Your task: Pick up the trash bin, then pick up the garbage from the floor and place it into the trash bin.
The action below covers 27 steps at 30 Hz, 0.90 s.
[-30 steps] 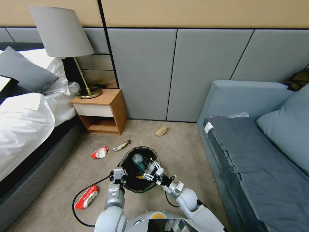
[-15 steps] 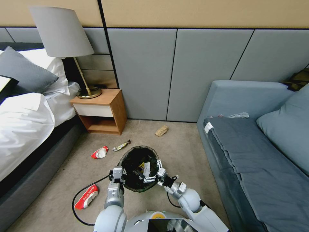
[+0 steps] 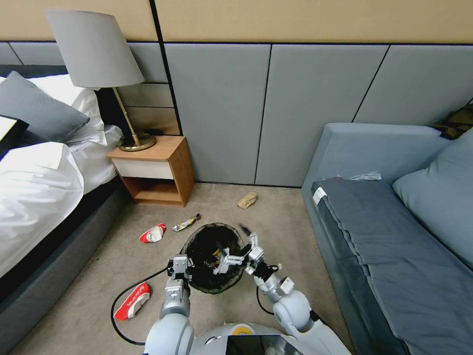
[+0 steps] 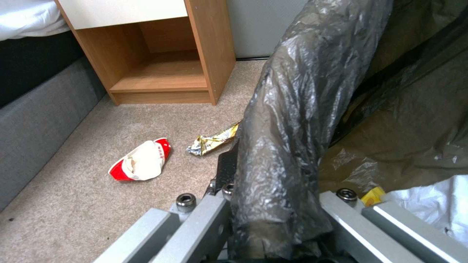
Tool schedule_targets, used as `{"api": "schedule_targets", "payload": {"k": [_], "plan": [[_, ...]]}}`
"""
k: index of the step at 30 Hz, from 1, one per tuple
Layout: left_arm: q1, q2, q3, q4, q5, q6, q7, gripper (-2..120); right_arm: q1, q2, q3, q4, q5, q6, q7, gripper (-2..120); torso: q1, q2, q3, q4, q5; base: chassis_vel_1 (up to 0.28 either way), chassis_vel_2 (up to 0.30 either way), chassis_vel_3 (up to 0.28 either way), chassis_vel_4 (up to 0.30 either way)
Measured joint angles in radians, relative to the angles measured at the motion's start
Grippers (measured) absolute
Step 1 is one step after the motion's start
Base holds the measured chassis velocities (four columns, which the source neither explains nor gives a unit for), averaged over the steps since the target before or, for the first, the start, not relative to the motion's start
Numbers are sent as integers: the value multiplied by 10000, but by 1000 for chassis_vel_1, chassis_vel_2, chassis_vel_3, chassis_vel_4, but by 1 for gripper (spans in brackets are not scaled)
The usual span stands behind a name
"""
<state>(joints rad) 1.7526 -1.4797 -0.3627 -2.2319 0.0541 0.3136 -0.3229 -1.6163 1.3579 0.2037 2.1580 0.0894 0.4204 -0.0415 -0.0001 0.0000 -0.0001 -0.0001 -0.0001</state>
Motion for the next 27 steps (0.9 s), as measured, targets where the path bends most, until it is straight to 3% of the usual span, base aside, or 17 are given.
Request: {"api": "schedule_targets", "payload": {"k": [12,27], "plan": [[87,72,-93,-92,-101,-42,-12,0,-1212,555,687,-64,-389,1229,551,100,0,0,1,1,2,0,0,0,0],[163,70,-86,-170,-115,-73,-22,0,-1173,594,934,-703,-430,1494,317,100,0,0,0,1,1,0,0,0,0]]}}
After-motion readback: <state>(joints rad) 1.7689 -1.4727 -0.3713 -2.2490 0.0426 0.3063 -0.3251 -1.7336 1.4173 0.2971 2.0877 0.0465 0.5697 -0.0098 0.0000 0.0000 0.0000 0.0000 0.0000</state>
